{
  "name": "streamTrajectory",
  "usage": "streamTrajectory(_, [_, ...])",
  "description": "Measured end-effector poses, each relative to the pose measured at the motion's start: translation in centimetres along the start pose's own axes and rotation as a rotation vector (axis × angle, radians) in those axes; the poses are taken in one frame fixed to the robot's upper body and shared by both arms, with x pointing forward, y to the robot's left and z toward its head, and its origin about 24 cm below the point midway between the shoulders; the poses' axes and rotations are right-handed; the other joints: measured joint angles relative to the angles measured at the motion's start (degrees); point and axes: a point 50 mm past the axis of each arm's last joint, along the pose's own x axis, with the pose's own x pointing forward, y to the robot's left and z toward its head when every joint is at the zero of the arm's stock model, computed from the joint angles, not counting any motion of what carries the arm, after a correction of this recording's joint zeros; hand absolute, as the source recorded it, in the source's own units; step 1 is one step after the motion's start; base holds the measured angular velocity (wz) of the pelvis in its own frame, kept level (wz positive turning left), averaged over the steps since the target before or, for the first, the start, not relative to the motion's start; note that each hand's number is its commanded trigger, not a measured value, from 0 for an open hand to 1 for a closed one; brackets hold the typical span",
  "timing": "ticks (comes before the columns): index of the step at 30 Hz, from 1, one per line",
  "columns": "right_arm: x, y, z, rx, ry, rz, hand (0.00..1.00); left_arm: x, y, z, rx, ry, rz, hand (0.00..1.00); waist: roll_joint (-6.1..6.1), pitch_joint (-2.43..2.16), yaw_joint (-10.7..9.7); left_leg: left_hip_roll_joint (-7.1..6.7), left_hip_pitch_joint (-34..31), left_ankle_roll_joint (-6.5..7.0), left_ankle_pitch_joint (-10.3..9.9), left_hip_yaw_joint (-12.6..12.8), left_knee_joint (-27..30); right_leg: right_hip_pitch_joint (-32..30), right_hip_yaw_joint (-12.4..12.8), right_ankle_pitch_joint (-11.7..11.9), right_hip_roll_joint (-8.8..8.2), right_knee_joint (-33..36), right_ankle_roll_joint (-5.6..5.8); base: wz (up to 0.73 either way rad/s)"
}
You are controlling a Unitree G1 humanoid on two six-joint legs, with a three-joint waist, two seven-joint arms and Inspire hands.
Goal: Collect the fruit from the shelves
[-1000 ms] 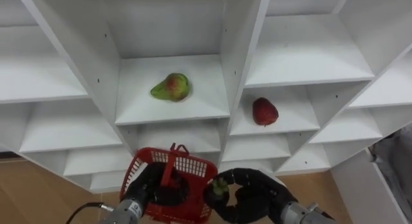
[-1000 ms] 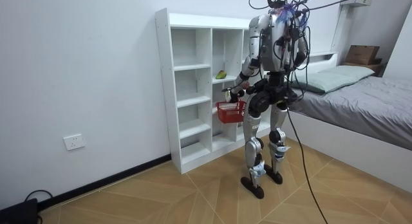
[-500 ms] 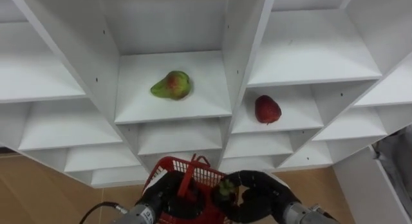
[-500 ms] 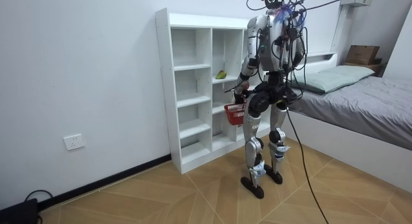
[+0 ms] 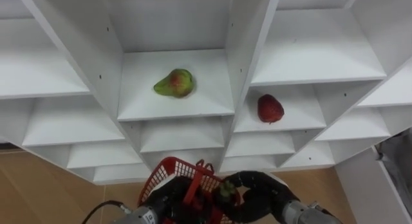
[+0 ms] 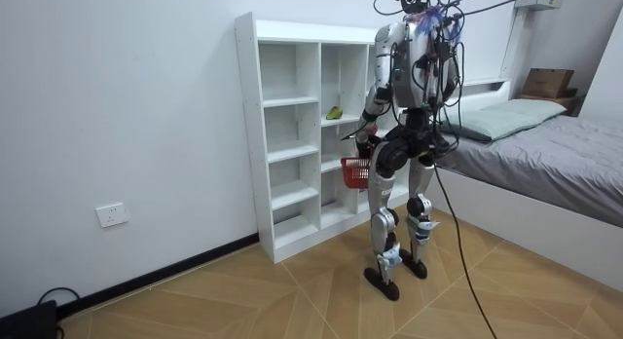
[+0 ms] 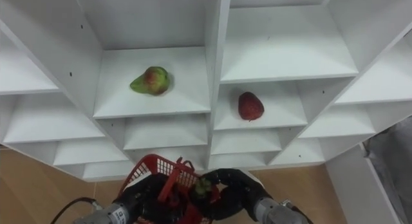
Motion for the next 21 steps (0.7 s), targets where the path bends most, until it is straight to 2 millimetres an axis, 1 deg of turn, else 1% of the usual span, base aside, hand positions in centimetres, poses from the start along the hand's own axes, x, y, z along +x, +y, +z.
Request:
streamTrajectory(1, [0.0, 0.0, 0.0, 0.000, 0.000, -0.002, 0.00, 0.0, -0.1, 0.1, 0.004, -0.002, -0.007, 1.00, 0.13, 0.02, 0.0, 0.00, -0.2, 0.01, 0.0, 0.0, 0.0, -0.2, 0.0, 0.0, 0.00, 0.0, 0.00, 0.00])
streamTrajectory(10, [0.1, 0.1, 0.1, 0.001, -0.011, -0.004, 0.00, 0.4, -0.7, 0.4, 0.024, -0.006, -0.044, 1.00, 0.73, -0.02, -0.2, -0.03, -0.2, 0.01, 0.0, 0.1, -0.2, -0.4, 0.1, 0.0, 0.01, 0.0, 0.00, 0.00])
streamTrajectory(13, [0.2, 0.5, 0.1, -0.005, -0.007, 0.004, 0.00, 0.6, -1.1, 0.5, 0.031, -0.003, -0.068, 1.00, 0.80, -0.04, -0.2, 0.00, -0.2, 0.01, 0.0, 0.1, -0.2, -0.4, 0.0, 0.0, 0.34, 0.1, 0.00, 0.00])
streamTrajectory(17, [0.2, 0.5, 0.1, -0.009, -0.008, 0.000, 0.00, 0.6, -1.1, 0.7, 0.027, -0.009, -0.077, 1.00, 0.81, -0.03, -0.4, 0.02, -0.1, 0.01, 0.0, 0.1, -0.2, -0.4, 0.0, 0.0, 0.32, 0.4, 0.00, 0.00])
streamTrajectory(21, [0.1, 0.7, -0.2, -0.006, 0.003, 0.004, 0.00, 0.7, -1.2, 1.0, 0.026, -0.023, -0.079, 1.00, 0.86, 0.00, -0.6, -0.05, -0.2, 0.06, 0.0, 0.1, 0.0, -0.3, 0.1, 0.0, 0.26, 0.3, 0.02, 0.00])
